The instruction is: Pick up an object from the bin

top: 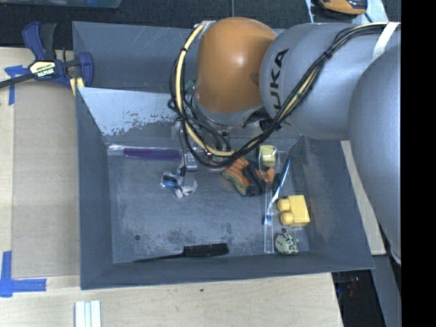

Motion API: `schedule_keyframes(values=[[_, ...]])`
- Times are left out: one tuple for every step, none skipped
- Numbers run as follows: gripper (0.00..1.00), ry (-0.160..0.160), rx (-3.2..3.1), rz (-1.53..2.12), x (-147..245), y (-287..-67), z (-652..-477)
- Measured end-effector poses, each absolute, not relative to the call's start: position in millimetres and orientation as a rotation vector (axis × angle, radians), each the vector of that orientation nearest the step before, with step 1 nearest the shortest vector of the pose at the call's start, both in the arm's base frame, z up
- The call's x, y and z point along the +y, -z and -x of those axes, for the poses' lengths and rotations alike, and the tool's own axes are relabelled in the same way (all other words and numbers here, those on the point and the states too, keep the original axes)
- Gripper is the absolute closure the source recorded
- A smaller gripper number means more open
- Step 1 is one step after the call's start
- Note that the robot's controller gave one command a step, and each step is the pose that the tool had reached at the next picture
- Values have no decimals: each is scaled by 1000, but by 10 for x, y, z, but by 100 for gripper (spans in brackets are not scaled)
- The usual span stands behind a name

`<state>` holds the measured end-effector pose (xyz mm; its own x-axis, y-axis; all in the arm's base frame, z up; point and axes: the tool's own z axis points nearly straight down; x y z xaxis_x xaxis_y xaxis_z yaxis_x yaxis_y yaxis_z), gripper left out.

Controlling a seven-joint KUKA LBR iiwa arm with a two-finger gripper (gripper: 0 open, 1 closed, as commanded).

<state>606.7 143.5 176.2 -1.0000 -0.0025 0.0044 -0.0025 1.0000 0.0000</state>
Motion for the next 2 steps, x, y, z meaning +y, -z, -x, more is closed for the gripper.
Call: schedule_keyframes(values=[[0,2,-3145,0,1428,-1805,-6087],[0,2,-3147,-129,1175,-930,-6120]])
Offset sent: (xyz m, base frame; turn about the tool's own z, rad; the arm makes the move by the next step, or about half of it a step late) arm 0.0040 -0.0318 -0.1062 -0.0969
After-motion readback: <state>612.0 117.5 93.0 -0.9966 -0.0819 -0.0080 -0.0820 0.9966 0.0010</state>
